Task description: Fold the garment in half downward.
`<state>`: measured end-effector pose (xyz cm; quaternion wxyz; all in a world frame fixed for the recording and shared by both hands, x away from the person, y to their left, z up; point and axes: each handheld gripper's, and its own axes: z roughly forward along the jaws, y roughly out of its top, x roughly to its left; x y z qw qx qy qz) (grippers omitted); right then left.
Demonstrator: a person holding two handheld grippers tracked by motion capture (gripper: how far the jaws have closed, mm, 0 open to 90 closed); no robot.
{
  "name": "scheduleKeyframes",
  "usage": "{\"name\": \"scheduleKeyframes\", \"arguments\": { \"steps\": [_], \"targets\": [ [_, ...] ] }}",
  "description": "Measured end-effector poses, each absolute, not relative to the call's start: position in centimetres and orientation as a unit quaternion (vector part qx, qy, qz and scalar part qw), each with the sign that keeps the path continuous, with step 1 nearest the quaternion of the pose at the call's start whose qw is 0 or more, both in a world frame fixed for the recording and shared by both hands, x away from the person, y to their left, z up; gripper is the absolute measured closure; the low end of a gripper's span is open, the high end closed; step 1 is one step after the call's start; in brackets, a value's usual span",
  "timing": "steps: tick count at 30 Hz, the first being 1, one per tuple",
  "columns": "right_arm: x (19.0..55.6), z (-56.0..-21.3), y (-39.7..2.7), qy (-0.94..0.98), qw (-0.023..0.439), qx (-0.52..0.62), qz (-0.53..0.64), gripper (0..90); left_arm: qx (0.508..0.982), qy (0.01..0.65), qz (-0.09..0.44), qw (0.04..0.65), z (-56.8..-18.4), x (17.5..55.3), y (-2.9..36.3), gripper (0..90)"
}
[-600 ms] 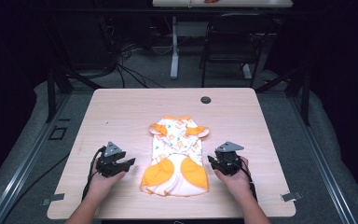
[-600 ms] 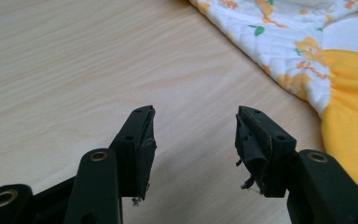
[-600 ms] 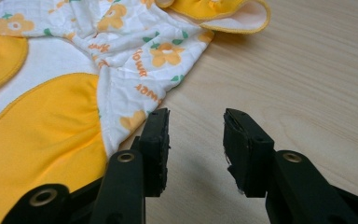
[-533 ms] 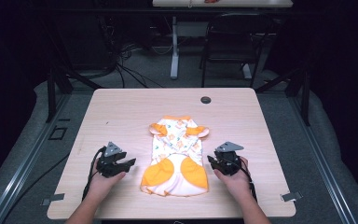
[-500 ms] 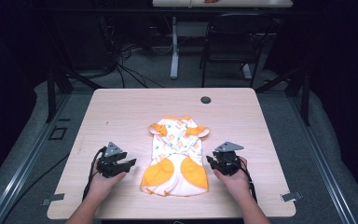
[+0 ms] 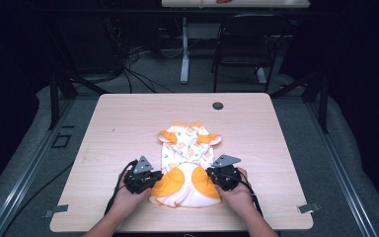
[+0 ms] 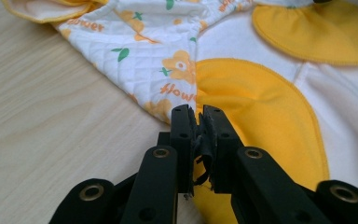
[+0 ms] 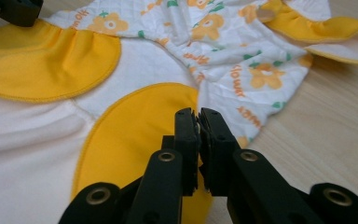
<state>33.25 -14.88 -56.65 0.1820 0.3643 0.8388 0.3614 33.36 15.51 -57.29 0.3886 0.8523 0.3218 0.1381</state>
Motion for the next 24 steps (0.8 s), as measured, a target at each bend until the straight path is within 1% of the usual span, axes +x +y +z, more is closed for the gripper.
{"name": "scheduleKeyframes", "arguments": {
  "steps": [3,8,11,15,16,17,19,20,24],
  "targets": [
    [33.2,-56.9,-14.6,0.842,0.186,0.362,0.355,84.6,0.855,0.319,0.137,0.385,-57.6,33.4,15.2,84.2],
    [33.1,-57.4,-14.2,0.857,0.179,0.355,0.329,85.2,0.855,0.326,0.123,0.384,-57.9,33.5,15.5,84.2],
    [32.9,-57.6,-13.9,0.860,0.181,0.346,0.328,85.9,0.858,0.322,0.121,0.381,-58.0,33.5,15.5,84.5],
    [32.6,-57.5,-13.9,0.864,0.173,0.341,0.327,86.4,0.860,0.321,0.122,0.378,-57.9,33.2,15.5,84.9],
    [32.4,-57.5,-13.9,0.866,0.167,0.339,0.328,86.4,0.863,0.319,0.122,0.372,-57.8,33.1,15.6,84.9],
    [32.1,-57.5,-14.0,0.865,0.152,0.342,0.333,86.2,0.862,0.329,0.110,0.370,-57.7,32.8,15.7,84.9],
    [32.0,-57.4,-14.0,0.867,0.147,0.341,0.332,85.8,0.865,0.329,0.102,0.366,-57.6,32.4,15.8,84.9],
    [31.6,-57.4,-14.0,0.867,0.138,0.342,0.335,83.9,0.868,0.326,0.099,0.361,-57.5,32.0,15.8,84.7],
    [31.0,-57.2,-13.7,0.873,0.130,0.336,0.329,83.5,0.875,0.320,0.101,0.350,-57.3,31.1,15.8,84.6]
  ]
}}
